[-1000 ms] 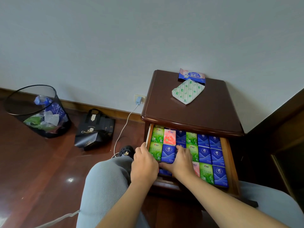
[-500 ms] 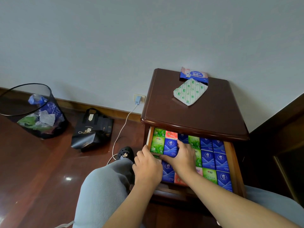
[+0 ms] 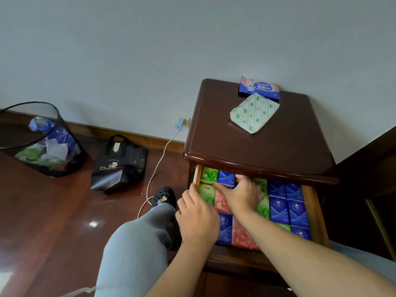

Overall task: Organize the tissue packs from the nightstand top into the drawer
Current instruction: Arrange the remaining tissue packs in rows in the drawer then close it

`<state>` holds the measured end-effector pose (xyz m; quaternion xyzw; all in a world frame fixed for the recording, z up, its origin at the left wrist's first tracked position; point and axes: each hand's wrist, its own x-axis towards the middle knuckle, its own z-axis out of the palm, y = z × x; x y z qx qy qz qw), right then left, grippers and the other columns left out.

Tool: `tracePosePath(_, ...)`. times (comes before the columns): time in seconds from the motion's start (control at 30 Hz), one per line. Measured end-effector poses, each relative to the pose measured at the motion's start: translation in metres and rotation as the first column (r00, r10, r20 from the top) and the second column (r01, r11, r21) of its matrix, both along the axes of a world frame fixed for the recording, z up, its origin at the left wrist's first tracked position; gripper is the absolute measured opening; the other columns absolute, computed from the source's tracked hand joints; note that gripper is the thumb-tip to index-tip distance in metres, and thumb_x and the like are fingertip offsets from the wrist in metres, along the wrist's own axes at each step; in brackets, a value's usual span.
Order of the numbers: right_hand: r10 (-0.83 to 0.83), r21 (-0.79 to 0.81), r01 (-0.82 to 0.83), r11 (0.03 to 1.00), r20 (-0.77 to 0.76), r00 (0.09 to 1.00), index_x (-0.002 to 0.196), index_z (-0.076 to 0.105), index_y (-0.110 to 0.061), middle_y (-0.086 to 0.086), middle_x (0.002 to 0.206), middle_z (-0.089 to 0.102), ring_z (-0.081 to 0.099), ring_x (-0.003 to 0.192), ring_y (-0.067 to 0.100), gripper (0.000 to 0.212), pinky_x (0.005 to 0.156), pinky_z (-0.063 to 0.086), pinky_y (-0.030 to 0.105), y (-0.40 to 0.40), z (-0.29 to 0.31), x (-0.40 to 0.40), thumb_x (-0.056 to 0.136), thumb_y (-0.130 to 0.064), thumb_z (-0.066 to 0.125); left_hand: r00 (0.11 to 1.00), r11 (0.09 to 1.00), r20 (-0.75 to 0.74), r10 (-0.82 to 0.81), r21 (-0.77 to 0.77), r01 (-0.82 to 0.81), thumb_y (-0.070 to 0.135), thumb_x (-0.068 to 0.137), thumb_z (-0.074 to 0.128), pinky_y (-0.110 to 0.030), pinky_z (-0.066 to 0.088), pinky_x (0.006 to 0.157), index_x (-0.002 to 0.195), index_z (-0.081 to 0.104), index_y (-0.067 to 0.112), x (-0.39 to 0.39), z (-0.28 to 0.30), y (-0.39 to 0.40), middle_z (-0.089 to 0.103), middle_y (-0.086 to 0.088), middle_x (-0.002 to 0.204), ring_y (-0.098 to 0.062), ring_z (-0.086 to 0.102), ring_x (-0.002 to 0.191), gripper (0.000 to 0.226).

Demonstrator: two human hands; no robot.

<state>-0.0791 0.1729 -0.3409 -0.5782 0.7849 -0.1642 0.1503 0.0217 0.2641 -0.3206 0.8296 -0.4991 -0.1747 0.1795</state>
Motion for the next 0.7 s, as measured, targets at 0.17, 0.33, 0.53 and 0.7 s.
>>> tracePosePath(0.17, 0.009, 0.020, -0.009, 1.000, 0.014, 1.000, 0.117, 0.065, -0.025, 0.002, 0.123, 0.069, 0.056, 0.124, 0.030, 0.084, 0.106, 0.040, 0.046, 0.003, 0.005, 0.001, 0.062, -0.088, 0.071, 1.000, 1.000, -0.012, -0.007, 0.004, 0.007, 0.038, 0.102, 0.045, -0.038, 0.049, 0.101, 0.158, 0.023, 0.015, 0.001, 0.000, 0.000, 0.044, -0.002, 0.146, -0.021, 0.047, 0.131, 0.064)
tracePosePath(0.33, -0.018, 0.059, 0.017, 0.998, 0.017, 1.000, 0.126, 0.057, -0.027, 0.003, 0.130, 0.061, 0.051, 0.128, 0.029, 0.091, 0.106, 0.041, 0.044, 0.020, 0.027, -0.004, 0.059, -0.086, 0.076, 0.999, 0.999, -0.036, 0.015, -0.040, -0.017, 0.033, 0.101, 0.049, -0.036, 0.047, 0.104, 0.156, 0.028, 0.014, 0.000, 0.011, 0.003, 0.041, -0.005, 0.147, -0.021, 0.046, 0.131, 0.061)
tracePosePath(0.53, 0.231, -0.092, -0.225, 0.970, 0.057, 0.971, 0.062, 0.057, -0.027, -0.013, 0.061, 0.061, 0.056, 0.071, 0.003, 0.053, 0.091, 0.045, 0.043, 0.043, 0.054, -0.052, 0.091, -0.070, 0.053, 0.999, 0.923, 0.032, 0.016, -0.385, -0.002, 0.013, 0.089, 0.064, -0.042, 0.048, 0.089, 0.129, 0.055, 0.014, -0.005, 0.033, -0.011, 0.054, -0.008, 0.125, -0.026, 0.054, 0.107, 0.041)
tracePosePath(0.7, 0.364, -0.389, -0.294, 0.873, 0.120, 0.924, 0.069, 0.051, -0.029, -0.013, 0.073, 0.054, 0.050, 0.078, 0.009, 0.034, 0.071, 0.040, 0.032, 0.005, 0.090, -0.089, 0.100, -0.039, 0.059, 0.986, 0.869, 0.105, -0.132, -0.466, 0.167, 0.023, 0.097, 0.058, -0.041, 0.045, 0.092, 0.127, 0.055, 0.022, -0.007, 0.063, -0.057, 0.056, -0.001, 0.125, -0.024, 0.055, 0.110, 0.030)
